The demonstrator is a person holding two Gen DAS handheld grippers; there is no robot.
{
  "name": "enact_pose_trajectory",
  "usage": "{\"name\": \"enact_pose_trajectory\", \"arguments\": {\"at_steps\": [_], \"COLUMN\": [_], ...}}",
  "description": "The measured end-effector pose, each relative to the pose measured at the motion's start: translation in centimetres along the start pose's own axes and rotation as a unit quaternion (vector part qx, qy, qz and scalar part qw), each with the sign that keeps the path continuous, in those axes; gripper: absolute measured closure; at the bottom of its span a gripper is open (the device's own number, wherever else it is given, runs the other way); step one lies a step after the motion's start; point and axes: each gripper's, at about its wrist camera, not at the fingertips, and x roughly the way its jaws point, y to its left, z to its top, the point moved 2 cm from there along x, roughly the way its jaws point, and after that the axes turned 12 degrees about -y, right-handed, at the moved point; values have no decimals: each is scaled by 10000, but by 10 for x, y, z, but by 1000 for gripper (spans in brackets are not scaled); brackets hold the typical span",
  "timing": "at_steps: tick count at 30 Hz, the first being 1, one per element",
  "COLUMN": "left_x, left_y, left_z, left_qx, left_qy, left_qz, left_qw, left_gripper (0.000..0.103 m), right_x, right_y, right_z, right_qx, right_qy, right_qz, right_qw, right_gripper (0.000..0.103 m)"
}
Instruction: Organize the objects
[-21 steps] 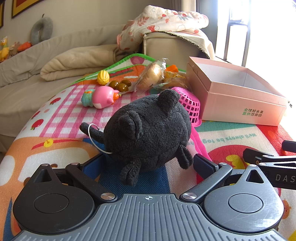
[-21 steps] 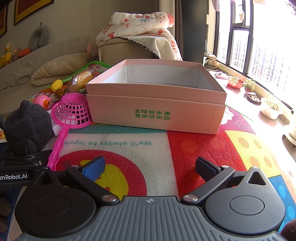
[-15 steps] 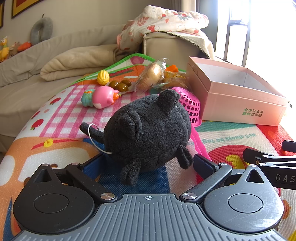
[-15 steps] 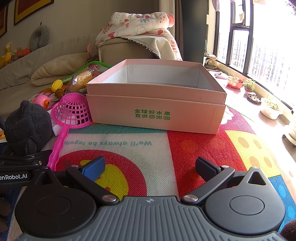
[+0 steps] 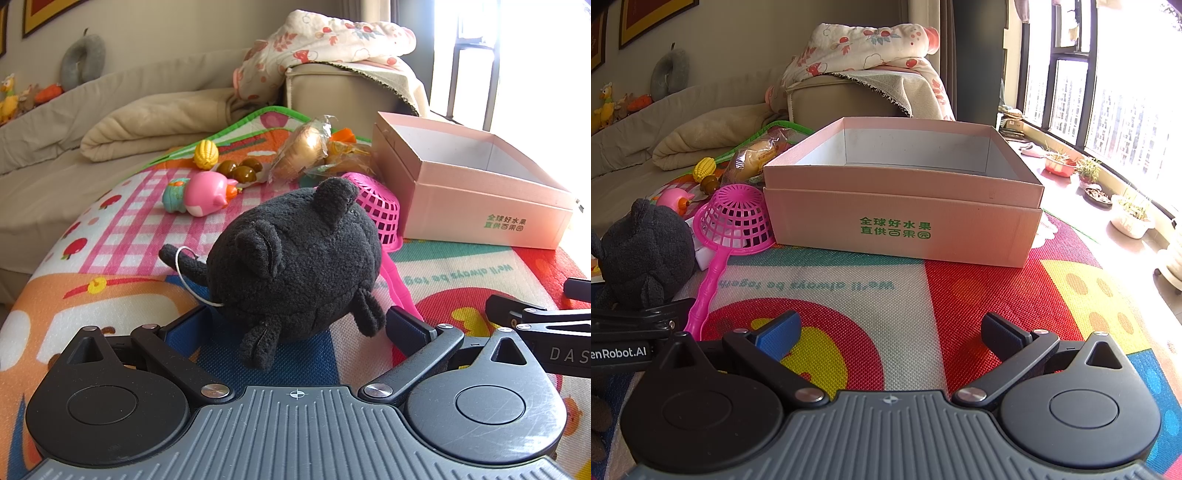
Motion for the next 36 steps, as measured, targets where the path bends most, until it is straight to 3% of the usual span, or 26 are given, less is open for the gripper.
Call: {"name": "enact_pose_trajectory", "arguments": {"at_steps": [30, 36], "left_x": [0, -10], "left_y": [0, 0], "left_z": [0, -3], "left_qx": [21, -33], "left_qy": [2, -30], "left_qz": [2, -75], "left_qw": [10000, 10000], "left_gripper": [0, 0], "right_x": [0, 5], "right_y": [0, -5], "right_z": [1, 10], "right_qx": [14, 0], "right_qy": [13, 407], "right_qz": [22, 219], "right_qw": [10000, 9989], "right_gripper": [0, 0]}}
